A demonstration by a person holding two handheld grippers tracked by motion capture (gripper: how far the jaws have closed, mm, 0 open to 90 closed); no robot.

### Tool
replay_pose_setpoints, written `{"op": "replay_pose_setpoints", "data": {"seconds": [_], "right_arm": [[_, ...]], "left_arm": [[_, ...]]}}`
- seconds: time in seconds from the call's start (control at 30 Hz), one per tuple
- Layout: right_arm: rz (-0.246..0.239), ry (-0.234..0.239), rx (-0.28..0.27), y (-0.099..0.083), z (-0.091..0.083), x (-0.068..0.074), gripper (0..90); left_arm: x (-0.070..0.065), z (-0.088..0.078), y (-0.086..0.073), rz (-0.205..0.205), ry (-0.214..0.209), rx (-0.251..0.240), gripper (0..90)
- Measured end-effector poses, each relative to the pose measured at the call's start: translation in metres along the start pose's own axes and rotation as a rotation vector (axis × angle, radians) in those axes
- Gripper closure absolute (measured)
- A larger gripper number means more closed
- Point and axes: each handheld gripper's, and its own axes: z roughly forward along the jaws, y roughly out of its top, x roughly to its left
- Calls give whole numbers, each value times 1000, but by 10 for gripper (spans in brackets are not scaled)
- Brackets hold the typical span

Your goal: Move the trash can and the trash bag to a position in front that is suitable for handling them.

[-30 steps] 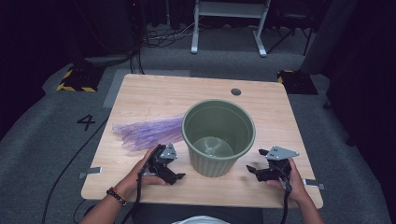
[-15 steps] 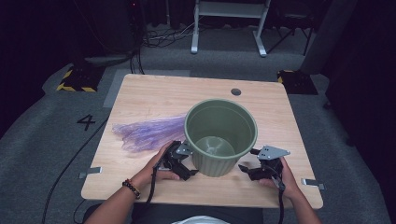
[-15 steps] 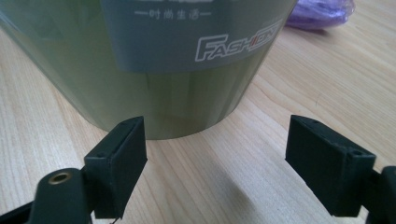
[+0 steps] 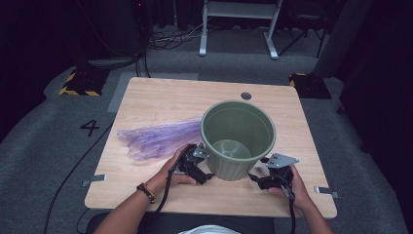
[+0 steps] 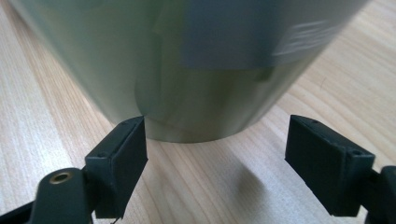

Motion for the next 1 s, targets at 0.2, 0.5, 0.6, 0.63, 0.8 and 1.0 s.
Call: {"op": "replay_pose_setpoints", "data": {"seconds": [0.2,0.5,0.6,0.63,0.8,1.0], "right_arm": [[18,-14,48,-6,4,-3,212],[113,-131,64,-24,-10,-26,161],[165,-132,62,-29,-14,-34,156],[179,-129,67,-30,-14,-37,146],[212,-106,76,-30,-12,-40,143],[209,-100,78,-28,-10,-43,144]], "left_arm": [[0,6,7,8,-2,1,28],[2,-10,-12,1,-19,-10,27],[3,-21,-24,0,-21,-9,27],[4,-25,-29,2,-22,-10,27],[6,-42,-48,-23,-3,-12,27],[11,-71,-79,-80,52,-16,28]]}}
